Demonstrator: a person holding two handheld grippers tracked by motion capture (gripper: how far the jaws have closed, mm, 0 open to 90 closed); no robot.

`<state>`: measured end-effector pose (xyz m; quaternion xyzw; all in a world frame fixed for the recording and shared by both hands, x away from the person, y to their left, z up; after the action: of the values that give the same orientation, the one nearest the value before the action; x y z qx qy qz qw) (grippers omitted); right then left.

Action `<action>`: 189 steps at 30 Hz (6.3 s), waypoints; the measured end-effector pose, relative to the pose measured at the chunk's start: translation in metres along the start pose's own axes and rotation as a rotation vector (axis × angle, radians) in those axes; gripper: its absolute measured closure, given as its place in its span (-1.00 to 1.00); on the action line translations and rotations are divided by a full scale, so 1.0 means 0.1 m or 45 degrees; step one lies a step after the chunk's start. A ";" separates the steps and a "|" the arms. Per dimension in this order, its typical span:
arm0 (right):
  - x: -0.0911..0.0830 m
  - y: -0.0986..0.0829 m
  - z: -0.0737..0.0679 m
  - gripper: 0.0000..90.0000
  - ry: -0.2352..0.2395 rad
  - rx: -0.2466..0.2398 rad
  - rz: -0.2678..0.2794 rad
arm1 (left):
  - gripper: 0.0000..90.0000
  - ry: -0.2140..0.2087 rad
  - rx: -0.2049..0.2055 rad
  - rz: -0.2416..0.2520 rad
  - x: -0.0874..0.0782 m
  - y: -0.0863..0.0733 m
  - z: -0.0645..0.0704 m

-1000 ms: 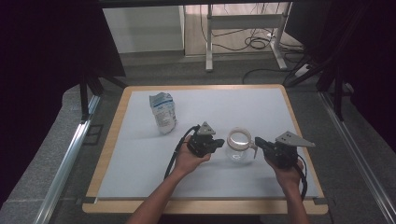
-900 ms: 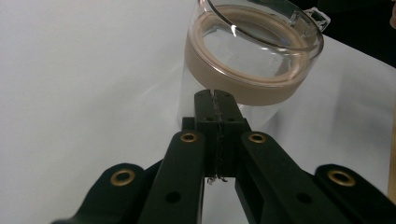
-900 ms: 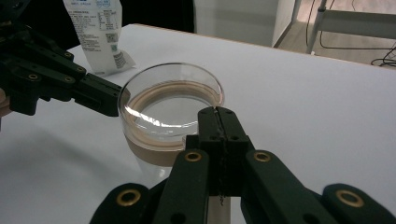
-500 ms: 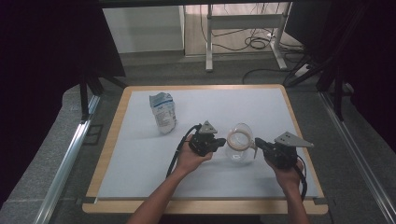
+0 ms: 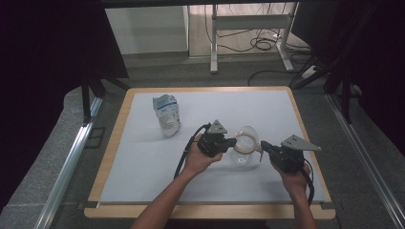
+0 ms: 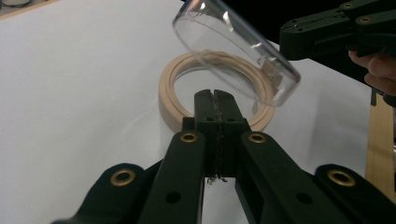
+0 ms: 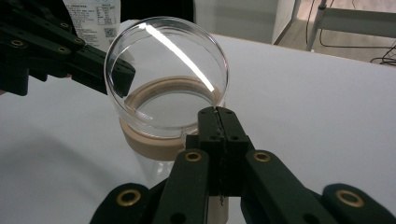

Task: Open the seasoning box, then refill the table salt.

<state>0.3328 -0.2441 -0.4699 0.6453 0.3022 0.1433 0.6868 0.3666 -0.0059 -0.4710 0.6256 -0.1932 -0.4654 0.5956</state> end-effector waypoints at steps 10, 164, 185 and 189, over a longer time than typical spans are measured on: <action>-0.09 -0.04 -0.21 1.00 0.060 -0.018 -0.020 | 1.00 -0.017 0.016 0.004 -0.02 0.08 0.03; 0.32 -0.76 -0.78 0.01 0.247 -0.144 -0.268 | 0.51 0.473 -0.241 0.236 -1.30 -0.36 -1.86; 0.33 -0.76 -0.80 0.01 0.241 -0.160 -0.263 | 0.89 0.435 -0.167 0.280 -1.29 -0.39 -1.81; 0.34 -0.76 -0.82 0.01 0.245 -0.159 -0.264 | 0.91 0.427 -0.171 0.304 -1.28 -0.37 -1.81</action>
<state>0.2952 -0.1688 -0.5507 0.5500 0.4222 0.1511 0.7046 0.4391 0.2062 -0.4862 0.6258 -0.1325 -0.2926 0.7107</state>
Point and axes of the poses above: each handheld gripper's, and its own axes: x roughly forward along the jaws, y roughly out of its top, z roughly to its right, the point moved 2 cm from there along x, roughly forward along the jaws, and after that the axes turned 11 degrees about z, right-handed, at the moved point
